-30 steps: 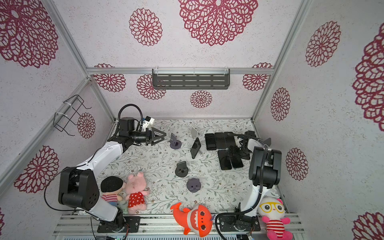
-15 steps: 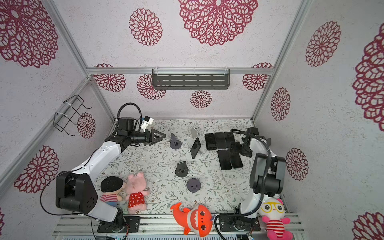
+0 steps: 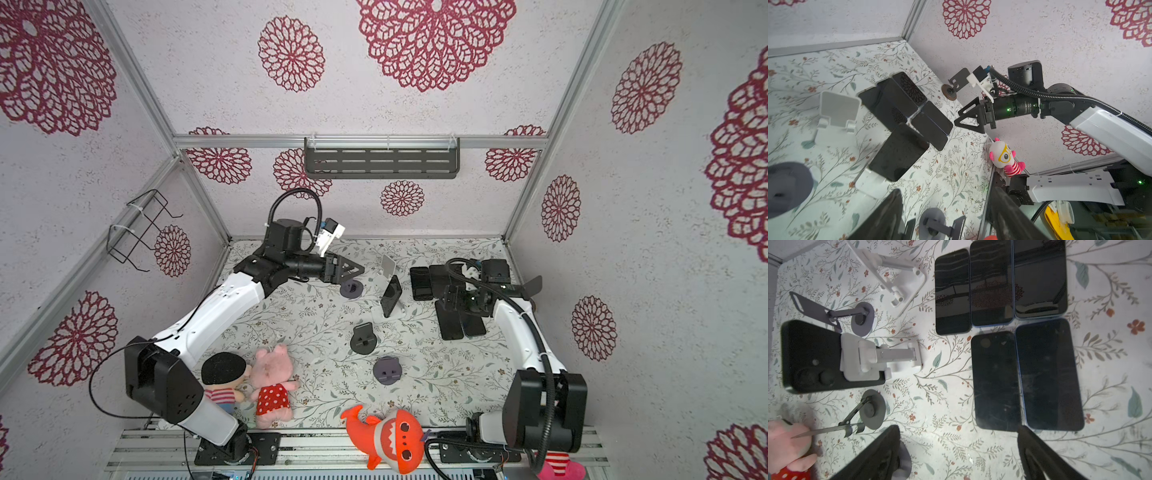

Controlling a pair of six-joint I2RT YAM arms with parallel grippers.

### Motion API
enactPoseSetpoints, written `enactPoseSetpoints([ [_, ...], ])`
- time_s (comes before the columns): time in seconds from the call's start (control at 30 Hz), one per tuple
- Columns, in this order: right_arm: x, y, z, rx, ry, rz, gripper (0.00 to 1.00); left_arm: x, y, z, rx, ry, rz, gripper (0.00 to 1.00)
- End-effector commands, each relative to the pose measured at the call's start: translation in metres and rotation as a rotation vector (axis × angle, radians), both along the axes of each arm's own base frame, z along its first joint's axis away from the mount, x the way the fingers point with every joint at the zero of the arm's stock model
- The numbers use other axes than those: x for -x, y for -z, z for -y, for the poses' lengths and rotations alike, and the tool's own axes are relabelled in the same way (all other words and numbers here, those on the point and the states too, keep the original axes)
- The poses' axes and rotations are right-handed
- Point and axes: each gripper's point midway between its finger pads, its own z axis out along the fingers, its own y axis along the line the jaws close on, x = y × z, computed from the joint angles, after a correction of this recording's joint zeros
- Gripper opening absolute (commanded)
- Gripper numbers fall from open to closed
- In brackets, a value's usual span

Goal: Remove the phone from the phone stand
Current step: 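Reach the left gripper to the farther standing phone while the right draws back, then hold the left gripper at the standing phone while the right gripper moves toward it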

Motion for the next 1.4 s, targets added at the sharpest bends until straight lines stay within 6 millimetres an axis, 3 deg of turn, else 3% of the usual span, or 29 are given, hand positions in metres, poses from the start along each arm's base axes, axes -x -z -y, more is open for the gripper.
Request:
enactPoseSetpoints([
  [0.0,0.020,-0.012,-0.015,-0.061,-0.024,0.000,0.91,-0.006,0.011,0.014,-0.046,0.103,0.105,0.71],
  [0.23,0.044,-0.021,-0.023,-0.093,-0.040,0.027,0.91,-0.001,0.034,0.048,-0.144,0.268,0.287,0.84],
  [0.37,0.054,-0.028,-0.020,-0.076,-0.036,0.032,0.91,-0.005,0.043,0.060,-0.145,0.341,0.251,0.95],
  [0.4,0.055,-0.031,-0.020,-0.071,-0.034,0.041,0.91,-0.010,0.057,0.065,-0.154,0.352,0.219,0.99],
  [0.6,0.058,-0.035,-0.019,-0.074,-0.024,0.060,0.92,-0.019,0.086,0.088,-0.215,0.333,0.257,0.97],
  [0.73,0.057,-0.047,-0.029,-0.125,-0.047,0.106,0.91,-0.032,0.093,0.091,-0.211,0.274,0.275,0.98],
  [0.97,0.044,-0.067,-0.074,-0.183,-0.120,0.229,0.88,-0.019,0.088,0.092,-0.127,0.315,0.272,0.98],
  [1.07,0.037,-0.076,-0.078,-0.192,-0.119,0.260,0.87,-0.016,0.090,0.091,-0.126,0.353,0.274,0.98],
  [1.17,0.037,-0.080,-0.077,-0.185,-0.121,0.267,0.87,-0.026,0.090,0.089,-0.127,0.348,0.269,0.98],
  [1.37,0.050,-0.071,-0.067,-0.132,-0.101,0.245,0.87,-0.045,0.115,0.086,-0.204,0.308,0.286,0.97],
])
